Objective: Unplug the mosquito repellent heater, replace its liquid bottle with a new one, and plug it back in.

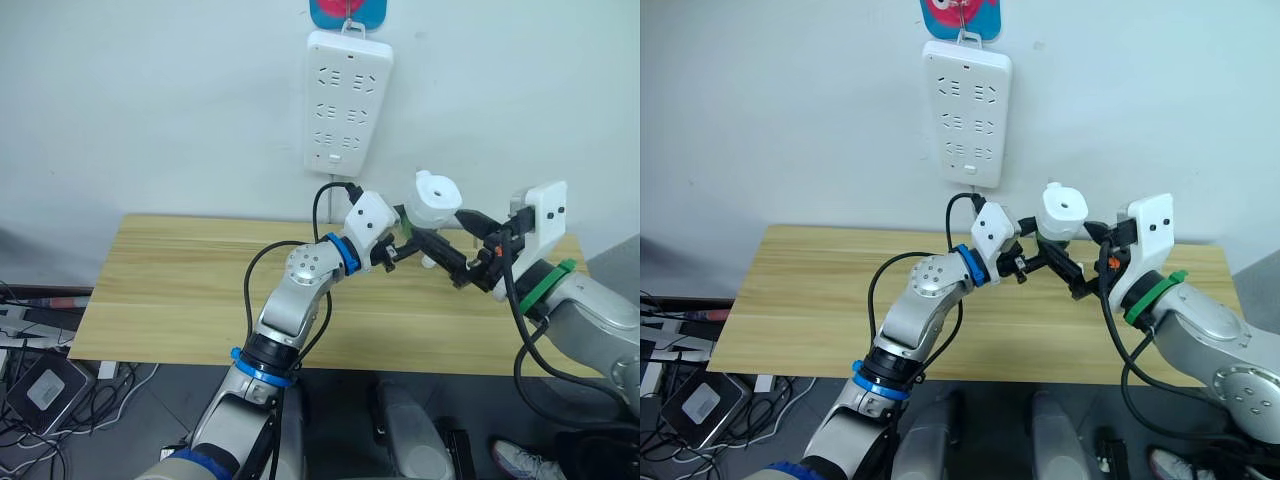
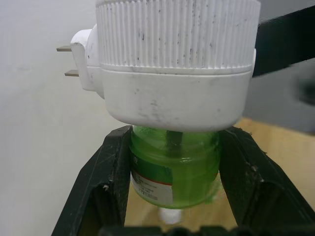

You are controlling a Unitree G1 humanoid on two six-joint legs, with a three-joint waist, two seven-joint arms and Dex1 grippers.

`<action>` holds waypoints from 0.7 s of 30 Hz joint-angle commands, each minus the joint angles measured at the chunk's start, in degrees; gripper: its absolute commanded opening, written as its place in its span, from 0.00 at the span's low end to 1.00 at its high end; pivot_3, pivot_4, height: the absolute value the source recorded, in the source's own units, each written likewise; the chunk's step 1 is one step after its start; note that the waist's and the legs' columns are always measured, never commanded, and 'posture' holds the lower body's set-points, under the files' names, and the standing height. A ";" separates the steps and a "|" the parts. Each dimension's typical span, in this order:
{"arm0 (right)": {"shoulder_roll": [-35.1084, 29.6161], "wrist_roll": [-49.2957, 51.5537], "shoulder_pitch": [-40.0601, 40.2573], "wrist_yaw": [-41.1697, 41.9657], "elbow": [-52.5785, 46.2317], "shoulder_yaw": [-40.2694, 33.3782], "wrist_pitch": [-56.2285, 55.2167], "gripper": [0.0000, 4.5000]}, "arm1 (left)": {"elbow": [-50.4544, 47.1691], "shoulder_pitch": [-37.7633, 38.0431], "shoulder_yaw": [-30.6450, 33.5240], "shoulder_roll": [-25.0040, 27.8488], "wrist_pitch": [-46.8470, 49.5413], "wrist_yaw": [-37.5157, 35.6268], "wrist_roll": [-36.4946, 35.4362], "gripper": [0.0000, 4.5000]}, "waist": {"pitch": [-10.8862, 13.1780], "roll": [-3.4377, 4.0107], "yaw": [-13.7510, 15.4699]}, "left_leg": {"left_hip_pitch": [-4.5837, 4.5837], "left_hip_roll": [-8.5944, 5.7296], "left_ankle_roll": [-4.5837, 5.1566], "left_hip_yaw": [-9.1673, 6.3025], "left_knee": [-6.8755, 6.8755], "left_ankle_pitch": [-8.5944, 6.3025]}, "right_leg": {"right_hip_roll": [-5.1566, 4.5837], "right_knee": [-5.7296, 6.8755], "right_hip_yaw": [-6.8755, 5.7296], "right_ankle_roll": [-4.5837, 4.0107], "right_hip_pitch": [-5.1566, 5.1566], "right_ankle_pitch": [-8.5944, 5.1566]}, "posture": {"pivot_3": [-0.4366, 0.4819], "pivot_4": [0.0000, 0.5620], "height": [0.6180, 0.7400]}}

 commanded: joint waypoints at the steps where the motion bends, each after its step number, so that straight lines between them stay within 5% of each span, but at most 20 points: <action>1: 2.52 -3.72 -1.34 -0.03 -2.38 1.00 -1.88 1.00 | -2.71 -0.23 0.31 0.37 -0.50 -0.53 -1.96 0.49 | -0.11 0.06 -0.04 | 0.01 0.00 -0.01 0.01 0.00 0.00 | 0.00 0.01 0.00 0.00 0.00 0.00 | 0.39 0.47 1.00; 15: 13.93 -17.24 -6.26 -2.79 -0.68 7.30 -0.91 1.00 | -3.40 -0.91 -0.67 -0.20 -1.53 0.91 -2.46 0.49 | -0.30 0.19 -0.13 | 0.01 -0.01 -0.01 0.03 0.00 0.00 | -0.01 0.04 0.02 0.00 -0.02 0.00 | 0.39 0.47 1.00; 18: 15.94 -19.38 -6.25 -2.25 -0.60 7.48 -0.84 0.88 | -3.66 -0.66 -0.75 0.00 -1.55 0.97 -2.55 0.49 | -0.31 0.19 -0.12 | 0.01 -0.02 -0.01 0.03 -0.01 0.01 | -0.01 0.05 0.03 0.00 -0.03 0.00 | 0.39 0.47 1.00; 21: 17.61 -20.76 -5.71 -1.65 -0.75 7.63 -0.60 0.66 | -3.85 -0.41 -0.67 0.09 -1.44 1.13 -2.65 0.49 | -0.32 0.20 -0.12 | 0.01 -0.02 -0.01 0.04 -0.01 0.01 | -0.02 0.05 0.03 0.00 -0.03 0.00 | 0.40 0.47 1.00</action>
